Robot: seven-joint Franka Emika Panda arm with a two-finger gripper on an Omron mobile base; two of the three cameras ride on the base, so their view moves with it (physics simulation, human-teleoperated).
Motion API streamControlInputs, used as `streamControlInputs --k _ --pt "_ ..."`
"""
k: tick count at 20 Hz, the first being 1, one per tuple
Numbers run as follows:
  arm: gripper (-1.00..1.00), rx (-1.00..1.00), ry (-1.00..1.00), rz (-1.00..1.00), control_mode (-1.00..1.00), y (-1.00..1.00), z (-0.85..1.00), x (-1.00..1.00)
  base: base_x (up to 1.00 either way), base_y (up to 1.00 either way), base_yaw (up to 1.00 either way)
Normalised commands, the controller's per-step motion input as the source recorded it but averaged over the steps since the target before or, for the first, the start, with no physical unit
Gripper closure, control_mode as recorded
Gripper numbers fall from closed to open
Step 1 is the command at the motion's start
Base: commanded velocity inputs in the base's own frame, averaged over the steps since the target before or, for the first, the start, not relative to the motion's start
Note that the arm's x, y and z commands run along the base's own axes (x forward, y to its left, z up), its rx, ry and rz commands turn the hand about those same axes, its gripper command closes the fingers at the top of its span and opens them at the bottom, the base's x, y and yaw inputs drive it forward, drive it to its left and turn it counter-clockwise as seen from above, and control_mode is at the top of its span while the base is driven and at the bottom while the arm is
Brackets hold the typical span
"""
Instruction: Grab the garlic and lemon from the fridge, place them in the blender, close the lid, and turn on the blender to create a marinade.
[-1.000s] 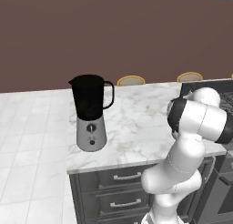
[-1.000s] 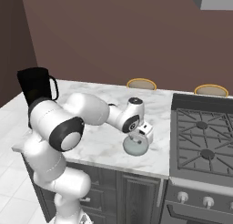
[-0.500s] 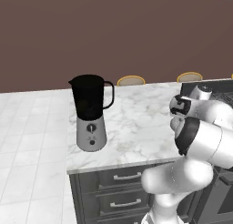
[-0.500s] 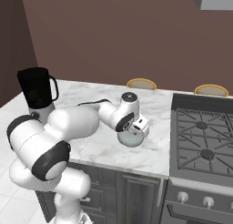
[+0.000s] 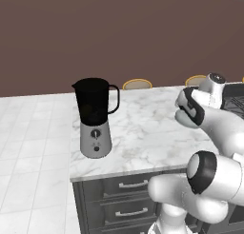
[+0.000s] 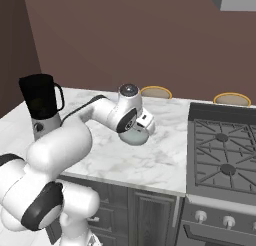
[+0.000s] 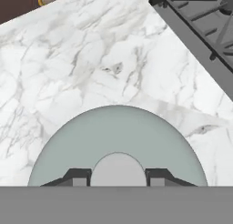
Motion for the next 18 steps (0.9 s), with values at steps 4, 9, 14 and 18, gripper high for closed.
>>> streamControlInputs --k 4,9,14,18 --pt "1.0 0.0 -0.05 0.05 -1.0 0.63 1.0 0.0 0.0 0.0 0.0" --pt "1.0 0.0 -0.05 0.04 -1.0 0.48 1.0 -0.03 0.0 0.0 0.0" --pt "1.0 0.0 -0.04 0.07 -1.0 0.46 1.0 -0.07 0.0 0.0 0.0" --pt "1.0 0.0 -0.07 0.06 -1.0 0.41 1.0 -0.21 0.0 0.0 0.0"
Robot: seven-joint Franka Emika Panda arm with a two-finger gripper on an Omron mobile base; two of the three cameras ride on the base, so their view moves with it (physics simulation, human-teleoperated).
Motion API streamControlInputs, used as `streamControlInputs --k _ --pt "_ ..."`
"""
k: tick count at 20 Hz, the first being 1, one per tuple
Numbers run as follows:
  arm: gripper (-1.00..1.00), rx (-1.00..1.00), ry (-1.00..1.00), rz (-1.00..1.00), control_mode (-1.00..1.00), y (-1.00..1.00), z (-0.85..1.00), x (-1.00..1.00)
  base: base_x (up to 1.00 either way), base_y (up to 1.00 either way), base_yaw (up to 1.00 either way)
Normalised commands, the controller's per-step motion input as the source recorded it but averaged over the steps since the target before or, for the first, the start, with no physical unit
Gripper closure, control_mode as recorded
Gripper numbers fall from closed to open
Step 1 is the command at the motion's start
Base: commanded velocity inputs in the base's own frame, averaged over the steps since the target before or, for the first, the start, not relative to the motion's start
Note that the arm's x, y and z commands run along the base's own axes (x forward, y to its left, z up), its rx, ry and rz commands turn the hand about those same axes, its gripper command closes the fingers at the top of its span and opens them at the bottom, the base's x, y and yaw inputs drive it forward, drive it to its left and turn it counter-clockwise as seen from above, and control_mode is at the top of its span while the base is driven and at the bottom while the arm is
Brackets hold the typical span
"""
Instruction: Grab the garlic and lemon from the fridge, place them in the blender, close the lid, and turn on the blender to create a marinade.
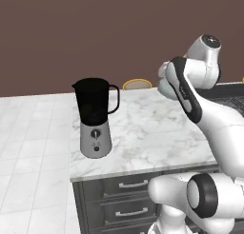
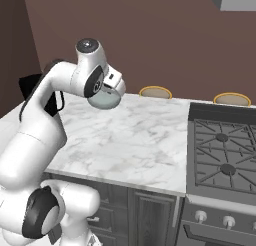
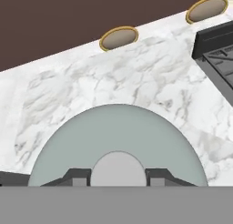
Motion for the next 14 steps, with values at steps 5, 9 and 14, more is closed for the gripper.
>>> streamControlInputs --k 5,9,14 --pt "1.0 0.0 -0.12 0.07 -1.0 0.46 0.95 -0.27 0.0 0.0 0.0" --pt "1.0 0.0 -0.07 0.09 -1.0 0.64 0.42 -0.29 0.0 0.0 0.0" --pt "1.0 0.0 -0.01 0.11 -1.0 0.83 0.02 -0.14 0.0 0.0 0.0"
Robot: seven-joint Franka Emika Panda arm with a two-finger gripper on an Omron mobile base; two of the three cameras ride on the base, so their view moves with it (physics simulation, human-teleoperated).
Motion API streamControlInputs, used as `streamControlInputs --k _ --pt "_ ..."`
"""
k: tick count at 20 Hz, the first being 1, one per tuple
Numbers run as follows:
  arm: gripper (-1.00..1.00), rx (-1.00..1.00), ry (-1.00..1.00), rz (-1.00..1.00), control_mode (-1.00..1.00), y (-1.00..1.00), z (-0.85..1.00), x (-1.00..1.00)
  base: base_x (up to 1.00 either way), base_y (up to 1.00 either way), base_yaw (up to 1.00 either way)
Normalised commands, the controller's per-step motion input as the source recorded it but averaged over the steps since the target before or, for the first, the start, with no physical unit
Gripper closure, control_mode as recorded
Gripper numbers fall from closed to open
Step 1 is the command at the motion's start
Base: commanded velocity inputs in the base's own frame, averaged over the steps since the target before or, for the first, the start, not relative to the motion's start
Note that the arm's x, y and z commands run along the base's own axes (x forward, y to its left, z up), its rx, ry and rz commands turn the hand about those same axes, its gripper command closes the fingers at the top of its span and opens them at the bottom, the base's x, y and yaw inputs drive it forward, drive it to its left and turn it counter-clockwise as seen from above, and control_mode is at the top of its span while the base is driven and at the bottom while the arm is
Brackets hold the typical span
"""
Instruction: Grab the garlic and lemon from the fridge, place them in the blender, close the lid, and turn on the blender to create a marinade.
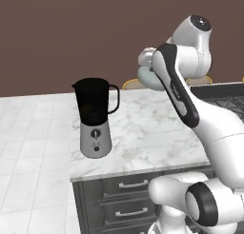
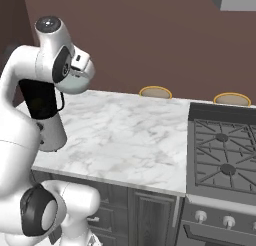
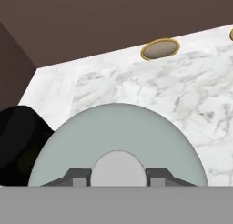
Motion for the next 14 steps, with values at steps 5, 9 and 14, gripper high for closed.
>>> streamControlInputs --k 5,9,14 --pt "1.0 0.0 -0.01 0.07 -1.0 0.69 0.34 -0.01 0.0 0.0 0.0" --pt "1.0 0.0 0.0 0.05 -1.0 0.55 0.55 0.0 0.0 0.0 0.0" --pt "1.0 0.0 0.0 0.03 -1.0 0.61 0.34 0.0 0.0 0.0 0.0"
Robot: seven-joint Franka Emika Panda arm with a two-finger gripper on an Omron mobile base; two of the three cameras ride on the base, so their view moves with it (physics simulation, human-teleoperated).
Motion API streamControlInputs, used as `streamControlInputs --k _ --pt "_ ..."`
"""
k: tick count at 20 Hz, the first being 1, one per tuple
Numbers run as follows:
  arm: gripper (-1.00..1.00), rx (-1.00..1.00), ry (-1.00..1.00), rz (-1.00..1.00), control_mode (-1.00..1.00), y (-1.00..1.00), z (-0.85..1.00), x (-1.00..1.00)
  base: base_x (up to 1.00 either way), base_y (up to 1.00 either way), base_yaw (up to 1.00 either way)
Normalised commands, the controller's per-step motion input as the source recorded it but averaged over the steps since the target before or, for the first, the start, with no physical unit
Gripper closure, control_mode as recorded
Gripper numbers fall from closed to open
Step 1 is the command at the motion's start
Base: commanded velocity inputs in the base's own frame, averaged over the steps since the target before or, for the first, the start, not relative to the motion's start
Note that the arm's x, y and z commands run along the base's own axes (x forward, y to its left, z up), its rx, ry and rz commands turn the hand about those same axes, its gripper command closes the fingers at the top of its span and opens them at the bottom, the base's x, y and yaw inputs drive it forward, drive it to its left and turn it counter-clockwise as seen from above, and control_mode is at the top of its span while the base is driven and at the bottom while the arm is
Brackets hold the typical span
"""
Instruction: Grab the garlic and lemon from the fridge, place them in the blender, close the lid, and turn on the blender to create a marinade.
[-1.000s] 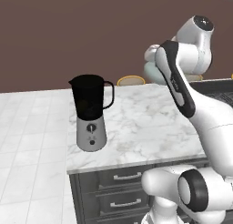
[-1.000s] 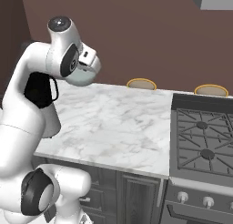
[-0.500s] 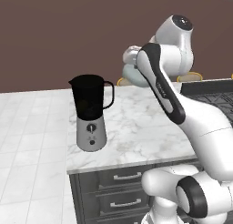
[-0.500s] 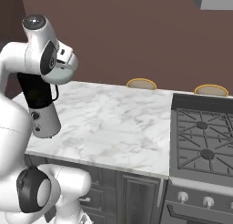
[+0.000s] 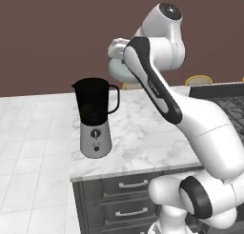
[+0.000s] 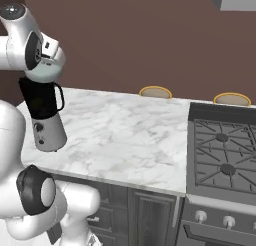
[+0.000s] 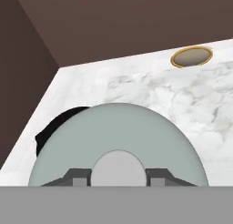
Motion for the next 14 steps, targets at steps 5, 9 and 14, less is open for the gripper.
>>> streamControlInputs --k 5,9,14 --pt "1.0 -0.04 0.01 0.0 -1.0 0.53 0.04 0.0 0.0 0.0 0.0" --pt "1.0 -0.08 0.08 0.0 -1.0 0.41 -0.07 0.13 0.0 0.0 0.0" --pt "1.0 -0.1 0.1 0.0 -1.0 0.33 -0.1 0.29 0.0 0.0 0.0"
